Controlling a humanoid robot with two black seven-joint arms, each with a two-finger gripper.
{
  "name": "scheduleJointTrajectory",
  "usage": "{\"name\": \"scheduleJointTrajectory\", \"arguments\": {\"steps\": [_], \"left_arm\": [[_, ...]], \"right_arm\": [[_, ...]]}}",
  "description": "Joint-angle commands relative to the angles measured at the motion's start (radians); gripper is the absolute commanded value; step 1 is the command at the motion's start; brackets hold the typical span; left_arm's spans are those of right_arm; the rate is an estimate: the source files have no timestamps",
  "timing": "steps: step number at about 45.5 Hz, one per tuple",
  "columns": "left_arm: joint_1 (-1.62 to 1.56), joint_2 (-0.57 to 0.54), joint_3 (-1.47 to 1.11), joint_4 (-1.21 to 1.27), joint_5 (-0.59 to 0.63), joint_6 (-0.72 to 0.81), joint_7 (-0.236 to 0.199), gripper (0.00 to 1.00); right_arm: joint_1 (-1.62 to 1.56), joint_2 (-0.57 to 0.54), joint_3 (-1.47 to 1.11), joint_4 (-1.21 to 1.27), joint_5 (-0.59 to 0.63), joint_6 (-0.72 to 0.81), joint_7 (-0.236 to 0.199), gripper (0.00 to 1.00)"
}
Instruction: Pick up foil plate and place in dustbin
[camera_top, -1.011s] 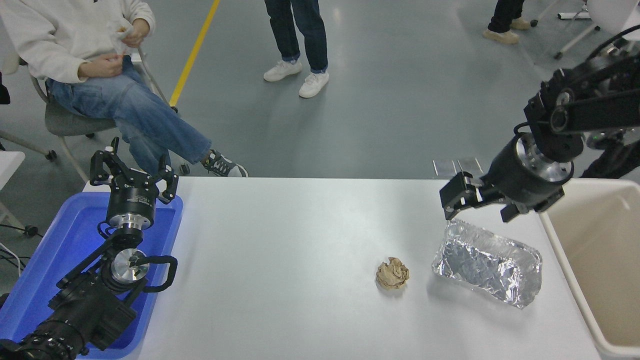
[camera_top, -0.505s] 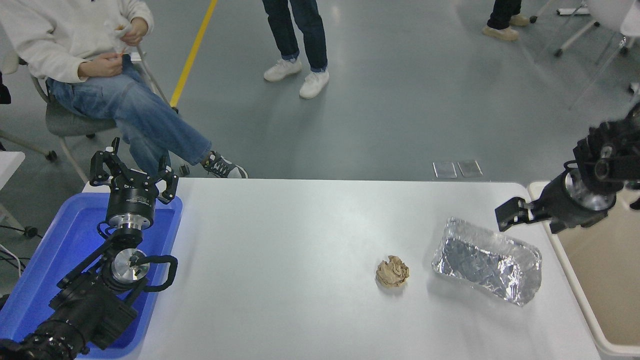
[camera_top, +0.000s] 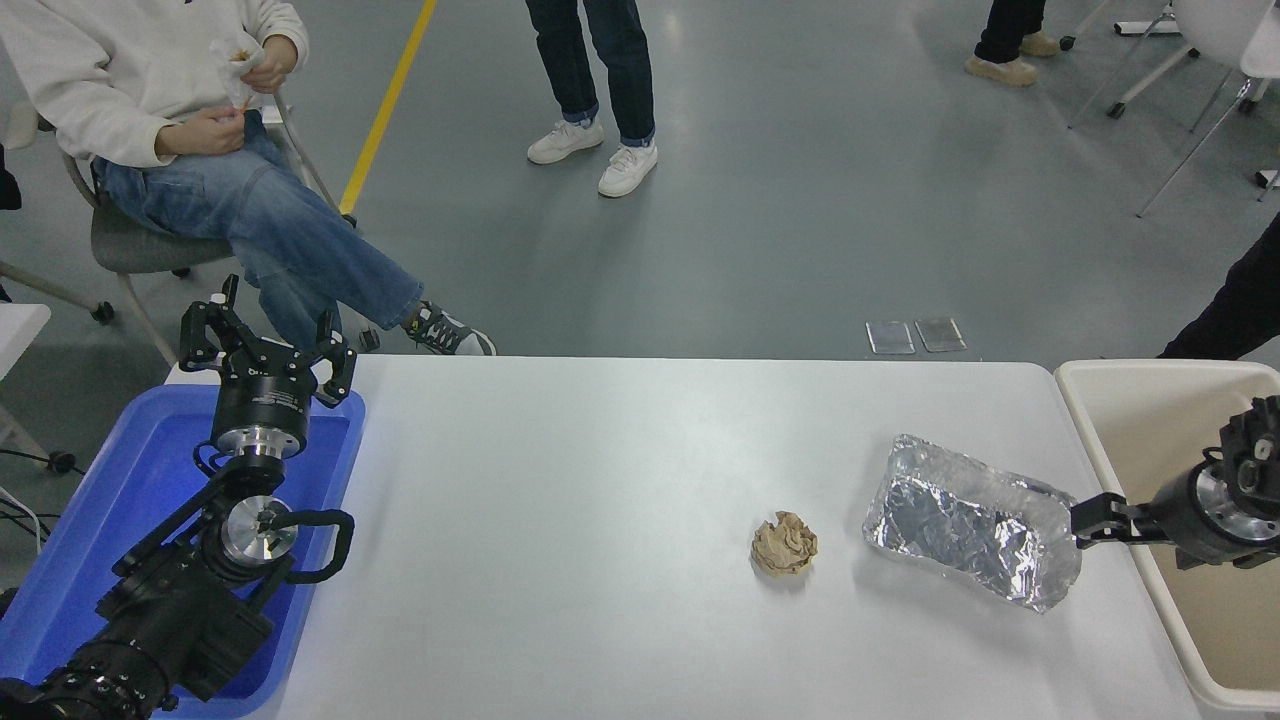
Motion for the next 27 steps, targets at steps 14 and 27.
{"name": "scheduleJointTrajectory", "arguments": {"steps": [14, 27], "left_arm": [[0.0, 0.0, 0.0, 0.0, 0.001, 0.0, 0.0, 0.99], [0.0, 0.0, -0.001, 0.0, 0.001, 0.0, 0.0, 0.99]], "right_arm": [[-0.212, 0.109, 0.214, -0.181, 0.001, -0.05, -0.008, 0.91], [-0.233, 0.149, 0.227, -0.233, -0.007, -0.084, -0.017, 0.23]]}}
